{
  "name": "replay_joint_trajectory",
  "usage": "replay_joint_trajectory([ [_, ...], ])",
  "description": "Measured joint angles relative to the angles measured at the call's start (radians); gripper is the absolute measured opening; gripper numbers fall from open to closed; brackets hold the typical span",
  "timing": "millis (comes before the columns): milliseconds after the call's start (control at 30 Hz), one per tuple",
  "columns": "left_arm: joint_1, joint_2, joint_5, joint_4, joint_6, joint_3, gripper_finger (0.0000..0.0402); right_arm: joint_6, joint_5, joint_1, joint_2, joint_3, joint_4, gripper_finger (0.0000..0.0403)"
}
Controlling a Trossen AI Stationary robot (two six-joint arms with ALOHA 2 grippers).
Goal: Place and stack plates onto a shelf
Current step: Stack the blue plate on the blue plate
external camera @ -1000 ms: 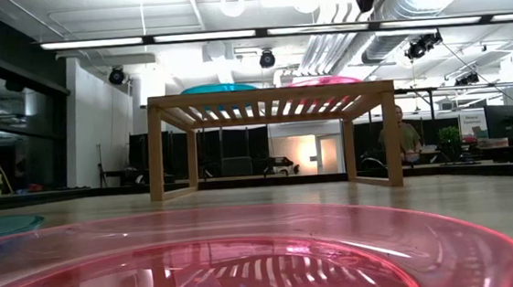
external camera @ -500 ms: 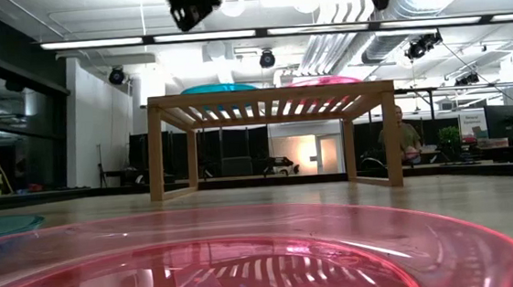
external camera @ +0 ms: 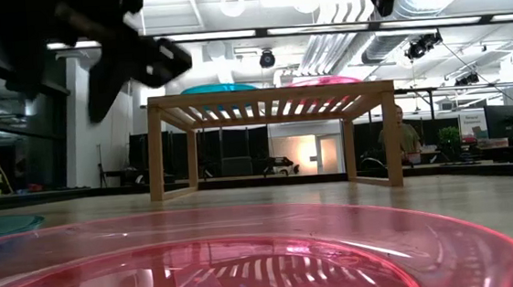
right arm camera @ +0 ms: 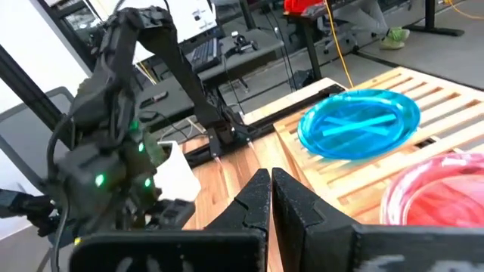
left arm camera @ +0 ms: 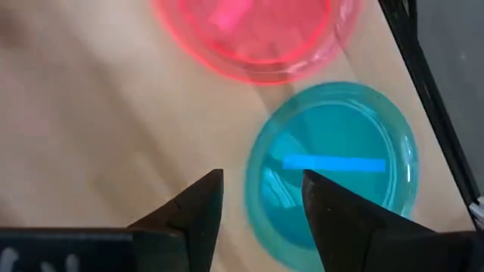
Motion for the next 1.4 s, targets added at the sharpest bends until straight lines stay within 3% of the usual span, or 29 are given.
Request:
replay_joint_trajectory([
  [267, -0.022, 0.127, 0.039, 0.016, 0.022, 0.000, 0.0172, 0.000, 0.000, 0.000, 0.000, 0.000, -0.019, 0.0000],
  [867, -0.042, 0.241, 0.085, 0.012, 0.010, 0.004, 0.0169, 0.000, 0.000, 0.000, 0.000, 0.000, -0.074, 0.0000],
  [1000, -0.042, 0.243, 0.073, 0.018, 0.041, 0.003, 0.0127, -0.010, 0.000, 0.000, 0.000, 0.000, -0.075, 0.0000],
  [1167, -0.024, 0.246, 0.068, 0.026, 0.060, 0.000, 0.0021, -0.016, 0.000, 0.000, 0.000, 0.000, -0.075, 0.0000],
  [1400, 0.067, 0.220, 0.101, -0.011, 0.062, -0.004, 0.0002, -0.022, 0.000, 0.000, 0.000, -0.001, -0.075, 0.0000],
])
